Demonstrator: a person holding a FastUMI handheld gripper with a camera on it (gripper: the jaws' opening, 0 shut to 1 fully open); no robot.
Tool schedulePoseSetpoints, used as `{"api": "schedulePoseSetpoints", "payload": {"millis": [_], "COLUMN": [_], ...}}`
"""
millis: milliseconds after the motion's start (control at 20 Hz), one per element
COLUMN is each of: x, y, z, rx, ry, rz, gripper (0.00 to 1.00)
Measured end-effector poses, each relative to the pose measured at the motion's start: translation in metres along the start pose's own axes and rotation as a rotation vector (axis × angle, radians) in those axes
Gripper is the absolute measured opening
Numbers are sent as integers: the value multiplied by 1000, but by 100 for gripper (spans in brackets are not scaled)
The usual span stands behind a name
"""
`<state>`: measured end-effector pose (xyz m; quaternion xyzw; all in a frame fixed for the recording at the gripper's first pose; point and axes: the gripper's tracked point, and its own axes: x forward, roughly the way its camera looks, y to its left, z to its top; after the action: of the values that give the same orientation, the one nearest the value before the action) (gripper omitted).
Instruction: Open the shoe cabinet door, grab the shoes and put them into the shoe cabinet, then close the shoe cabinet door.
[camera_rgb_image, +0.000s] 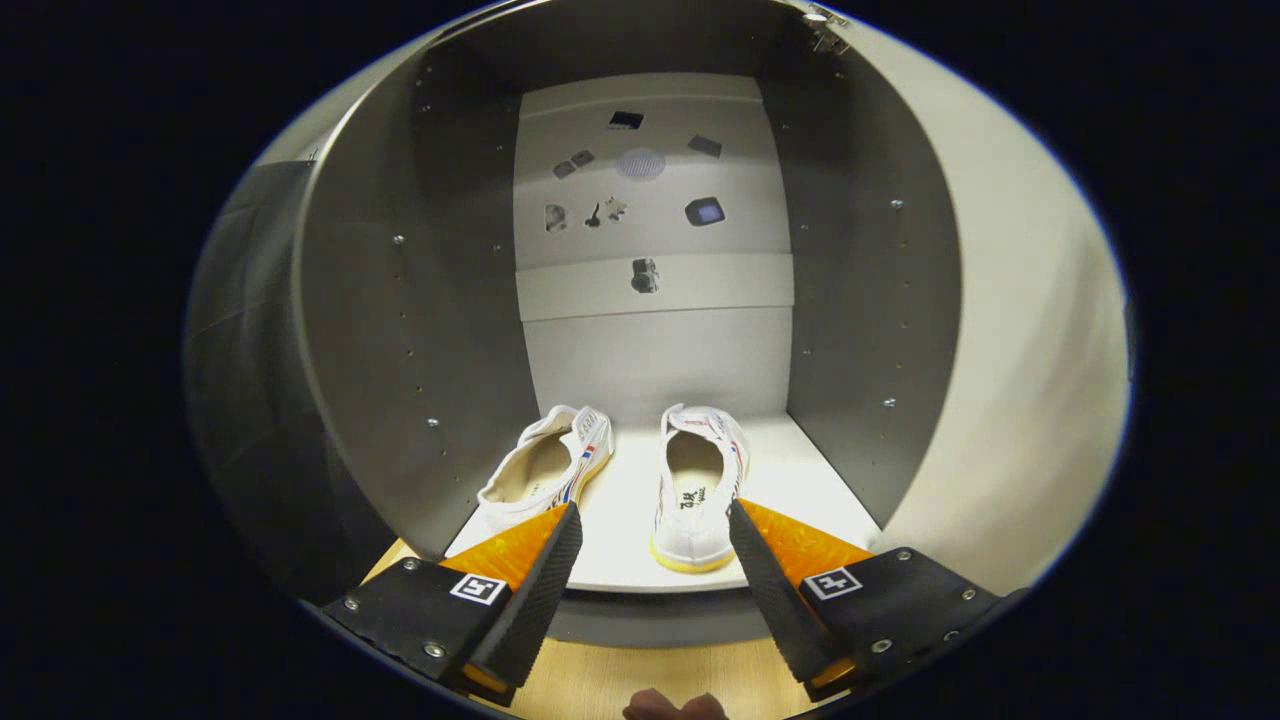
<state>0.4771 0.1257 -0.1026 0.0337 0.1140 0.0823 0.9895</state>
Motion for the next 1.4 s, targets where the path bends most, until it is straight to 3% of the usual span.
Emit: {"api": "schedulePoseSetpoints", "payload": {"millis": [450, 600, 950, 1150, 1400], "x": [-155, -222, -341, -375, -373], "y": [8, 6, -38, -97, -180], "z": [4, -4, 2, 13, 15], "rx": [-57, -20, 16, 49, 41], "ry": [-115, -135, -195, -231, -248], "rz": [123, 181, 245, 204, 67], "gripper": [92, 93, 93, 92, 92]}}
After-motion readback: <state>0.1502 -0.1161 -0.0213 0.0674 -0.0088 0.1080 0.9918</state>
